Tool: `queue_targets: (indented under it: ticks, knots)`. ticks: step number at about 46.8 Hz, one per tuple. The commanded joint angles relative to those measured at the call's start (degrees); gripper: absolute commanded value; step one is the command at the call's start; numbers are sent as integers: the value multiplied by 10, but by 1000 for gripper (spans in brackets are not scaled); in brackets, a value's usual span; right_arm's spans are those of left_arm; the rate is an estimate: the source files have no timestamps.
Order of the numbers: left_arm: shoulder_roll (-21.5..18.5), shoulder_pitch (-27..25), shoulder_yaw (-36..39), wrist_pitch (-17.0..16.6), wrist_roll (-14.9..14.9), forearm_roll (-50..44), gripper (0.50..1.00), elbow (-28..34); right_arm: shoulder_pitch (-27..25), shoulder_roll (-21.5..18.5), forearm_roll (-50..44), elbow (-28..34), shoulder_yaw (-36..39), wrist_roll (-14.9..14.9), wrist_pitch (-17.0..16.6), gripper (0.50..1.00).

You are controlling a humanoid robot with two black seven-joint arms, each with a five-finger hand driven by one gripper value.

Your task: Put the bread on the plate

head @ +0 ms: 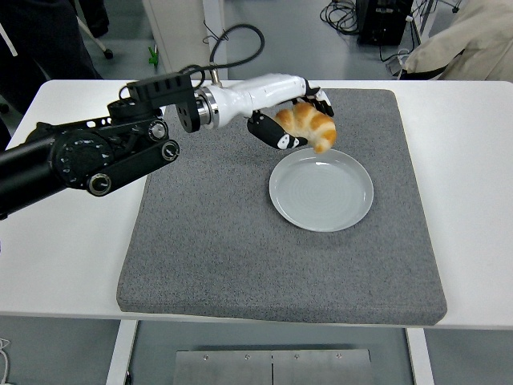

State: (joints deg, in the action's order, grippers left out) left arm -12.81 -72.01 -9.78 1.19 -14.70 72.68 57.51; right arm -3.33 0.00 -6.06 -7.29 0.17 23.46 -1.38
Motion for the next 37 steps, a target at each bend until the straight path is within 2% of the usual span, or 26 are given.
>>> queue_targets:
  ticks: [1, 14, 23, 29, 37]
  knots:
    - [13, 7, 10, -3, 0, 0, 645, -2, 0, 0, 0, 0, 0, 0, 0, 1000]
    - [50, 19, 13, -7, 2, 4, 645, -26, 0, 0, 0, 0, -1, 0, 1, 1000]
    - [58, 21, 24, -8, 3, 4, 643, -38, 0, 0, 0, 0, 0, 0, 0, 1000]
    - [66, 21, 46, -34, 3, 4, 645, -51, 1, 0, 0, 0, 0, 0, 0, 1000]
    - [78, 34, 65, -47, 2, 3, 645, -71, 0, 0, 0, 0, -1, 0, 0, 1000]
